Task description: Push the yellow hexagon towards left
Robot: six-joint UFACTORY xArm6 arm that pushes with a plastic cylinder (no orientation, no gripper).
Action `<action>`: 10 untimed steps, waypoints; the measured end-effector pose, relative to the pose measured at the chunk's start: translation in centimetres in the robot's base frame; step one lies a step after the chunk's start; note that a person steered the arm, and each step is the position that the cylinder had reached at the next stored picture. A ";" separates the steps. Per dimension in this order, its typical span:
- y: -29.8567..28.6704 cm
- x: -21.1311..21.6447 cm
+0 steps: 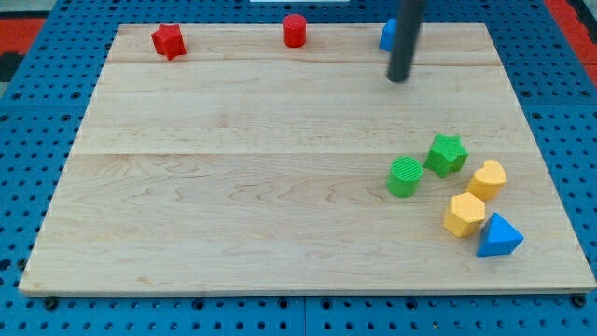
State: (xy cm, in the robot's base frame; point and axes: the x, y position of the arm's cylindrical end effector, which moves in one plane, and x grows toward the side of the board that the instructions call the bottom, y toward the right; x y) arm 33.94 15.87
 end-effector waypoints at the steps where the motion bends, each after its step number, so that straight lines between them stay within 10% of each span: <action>1: 3.4 4.2; 10: 7.8 10.4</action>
State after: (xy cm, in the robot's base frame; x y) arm 44.36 23.67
